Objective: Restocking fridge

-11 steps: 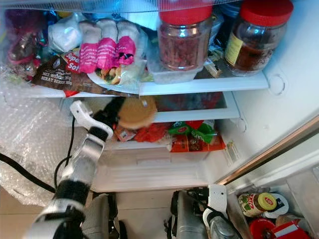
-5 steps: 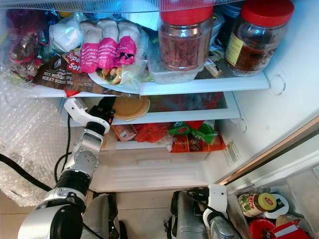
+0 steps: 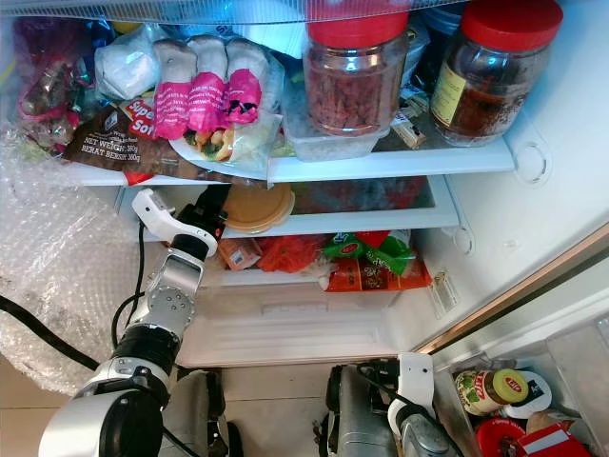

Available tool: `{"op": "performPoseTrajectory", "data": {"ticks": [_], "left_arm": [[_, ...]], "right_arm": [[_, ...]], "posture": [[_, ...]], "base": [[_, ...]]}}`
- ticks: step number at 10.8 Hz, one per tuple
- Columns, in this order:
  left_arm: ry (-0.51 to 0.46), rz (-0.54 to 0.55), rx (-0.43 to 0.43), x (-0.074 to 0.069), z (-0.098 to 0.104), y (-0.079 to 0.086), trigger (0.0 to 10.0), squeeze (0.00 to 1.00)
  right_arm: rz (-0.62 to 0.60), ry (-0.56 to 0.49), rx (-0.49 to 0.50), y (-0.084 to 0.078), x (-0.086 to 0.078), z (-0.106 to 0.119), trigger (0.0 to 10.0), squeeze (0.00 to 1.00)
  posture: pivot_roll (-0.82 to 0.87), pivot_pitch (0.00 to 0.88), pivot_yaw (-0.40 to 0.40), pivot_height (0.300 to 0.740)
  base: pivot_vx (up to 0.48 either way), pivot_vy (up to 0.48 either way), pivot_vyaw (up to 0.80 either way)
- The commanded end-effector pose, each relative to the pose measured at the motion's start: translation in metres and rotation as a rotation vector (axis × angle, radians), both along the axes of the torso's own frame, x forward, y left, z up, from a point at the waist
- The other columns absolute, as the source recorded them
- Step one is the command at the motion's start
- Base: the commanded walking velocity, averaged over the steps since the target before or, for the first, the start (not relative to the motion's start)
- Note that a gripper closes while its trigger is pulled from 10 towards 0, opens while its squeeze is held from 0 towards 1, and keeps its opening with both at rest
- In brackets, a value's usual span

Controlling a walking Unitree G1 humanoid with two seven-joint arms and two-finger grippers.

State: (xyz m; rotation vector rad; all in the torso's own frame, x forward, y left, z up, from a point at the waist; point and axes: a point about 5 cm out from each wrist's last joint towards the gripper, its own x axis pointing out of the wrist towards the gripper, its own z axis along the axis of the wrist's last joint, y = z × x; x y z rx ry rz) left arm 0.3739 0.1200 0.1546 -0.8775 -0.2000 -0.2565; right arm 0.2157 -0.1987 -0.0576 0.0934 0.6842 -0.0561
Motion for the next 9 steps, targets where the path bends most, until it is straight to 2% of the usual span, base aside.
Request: {"op": "performPoseTrajectory", "data": {"ticks": [1, 3, 4, 6, 8, 9], "left_arm": [[0.029, -0.019, -0.021, -0.0011, -0.0072, -0.0028, 10.0, 0.32], [0.012, -0.029, -0.013, -0.0018, -0.0057, -0.0026, 10.0, 0.45], [-0.007, -0.038, 0.025, -0.0026, -0.0041, -0.0024, 10.0, 0.47], [-0.007, -0.042, 0.02, -0.003, -0.0042, -0.0033, 10.0, 0.56], [-0.015, -0.047, 0.035, -0.0023, -0.0023, -0.0054, 10.0, 0.55], [-0.024, -0.056, 0.037, -0.0026, -0.0011, -0.0067, 10.0, 0.8]], "right_arm": [[0.009, 0.214, 0.013, 0.0068, -0.0452, -0.0289, 10.0, 0.0], [0.009, 0.214, 0.014, 0.0073, -0.0453, -0.029, 10.0, 0.0], [0.01, 0.215, 0.013, 0.0075, -0.0454, -0.0291, 10.0, 0.0], [0.01, 0.213, 0.015, 0.008, -0.045, -0.0289, 10.0, 0.0], [0.01, 0.213, 0.015, 0.0081, -0.0446, -0.0288, 10.0, 0.0], [0.008, 0.213, 0.014, 0.0081, -0.0446, -0.0288, 10.0, 0.0]], "posture": [[-0.08, 0.229, 0.039, 0.606], [-0.08, 0.226, 0.04, 0.606], [-0.07, 0.224, 0.04, 0.606], [-0.07, 0.227, 0.042, 0.606], [-0.07, 0.228, 0.043, 0.606], [-0.08, 0.23, 0.043, 0.606]], "base": [[0.0, 0.0, 0.0], [0.0, 0.0, 0.0], [0.0, 0.0, 0.0], [0.0, 0.0, 0.0], [0.0, 0.0, 0.0], [0.0, 0.0, 0.0]]}}
